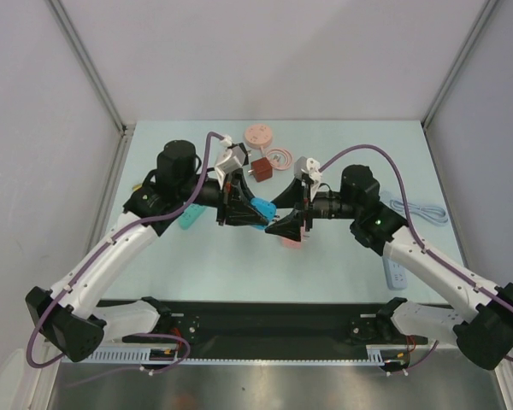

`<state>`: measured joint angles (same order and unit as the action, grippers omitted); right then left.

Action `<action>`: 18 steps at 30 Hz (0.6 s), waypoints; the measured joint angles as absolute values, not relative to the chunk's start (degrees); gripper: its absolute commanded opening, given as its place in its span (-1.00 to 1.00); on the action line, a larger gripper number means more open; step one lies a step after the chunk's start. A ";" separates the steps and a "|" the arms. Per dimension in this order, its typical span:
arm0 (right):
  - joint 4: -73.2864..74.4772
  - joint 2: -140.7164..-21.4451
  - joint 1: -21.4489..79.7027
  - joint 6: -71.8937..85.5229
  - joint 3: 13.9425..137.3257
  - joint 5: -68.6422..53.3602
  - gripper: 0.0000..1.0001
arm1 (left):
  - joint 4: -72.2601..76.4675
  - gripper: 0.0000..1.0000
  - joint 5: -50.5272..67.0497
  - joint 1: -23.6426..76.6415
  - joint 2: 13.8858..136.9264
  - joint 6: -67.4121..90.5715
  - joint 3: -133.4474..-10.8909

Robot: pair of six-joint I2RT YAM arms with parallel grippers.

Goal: Insert the plug

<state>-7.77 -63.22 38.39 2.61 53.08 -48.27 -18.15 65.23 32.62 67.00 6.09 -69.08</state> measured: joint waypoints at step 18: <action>4.95 -64.77 38.20 -5.72 55.86 -50.17 0.40 | -18.24 -0.99 65.04 33.12 68.73 5.02 -68.55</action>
<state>4.95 -64.77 38.20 -5.72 55.86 -50.17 -18.24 65.04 33.12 68.73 5.02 -68.55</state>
